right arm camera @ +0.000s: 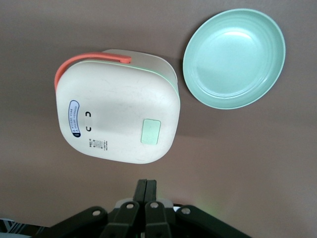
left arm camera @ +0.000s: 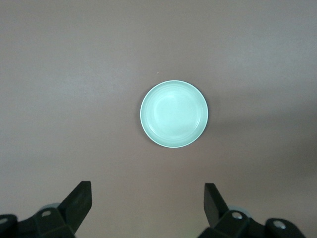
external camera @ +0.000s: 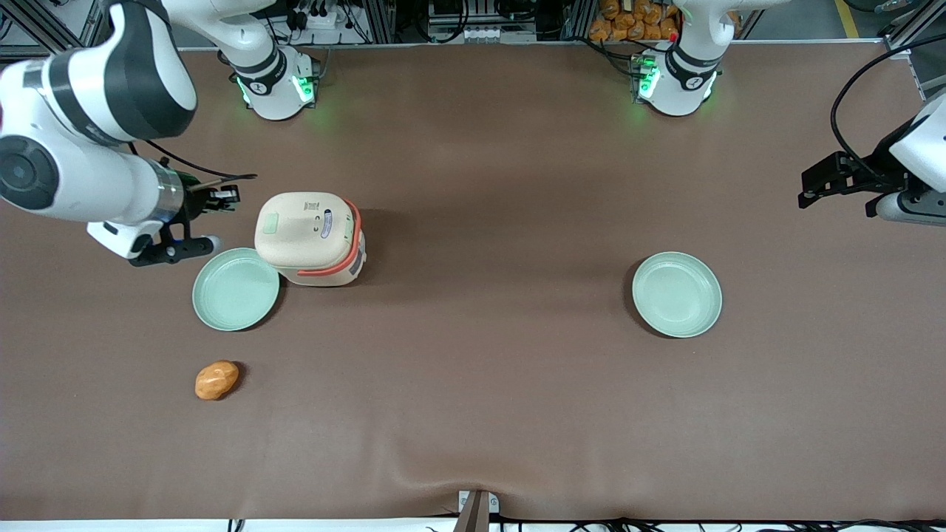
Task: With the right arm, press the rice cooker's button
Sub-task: 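Move the right gripper toward the cream rice cooker's front button, then press down on the rice cooker's lid button with the closed right gripper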
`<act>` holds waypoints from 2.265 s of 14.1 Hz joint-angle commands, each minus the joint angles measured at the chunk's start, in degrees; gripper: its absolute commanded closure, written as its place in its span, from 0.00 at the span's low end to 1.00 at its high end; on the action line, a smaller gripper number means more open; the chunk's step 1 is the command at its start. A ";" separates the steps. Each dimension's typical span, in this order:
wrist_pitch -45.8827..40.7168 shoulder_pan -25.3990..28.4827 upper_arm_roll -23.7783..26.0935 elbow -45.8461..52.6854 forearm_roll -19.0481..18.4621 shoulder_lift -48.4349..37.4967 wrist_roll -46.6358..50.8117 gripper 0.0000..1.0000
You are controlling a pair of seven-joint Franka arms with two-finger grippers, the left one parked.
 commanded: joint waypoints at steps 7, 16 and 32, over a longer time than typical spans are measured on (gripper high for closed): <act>0.85 1.84 -0.35 -1.89 0.53 5.12 0.50 1.00; 1.64 1.93 -0.35 -1.97 0.53 9.70 0.33 1.00; 4.01 1.93 -0.35 -2.50 0.44 13.12 0.06 1.00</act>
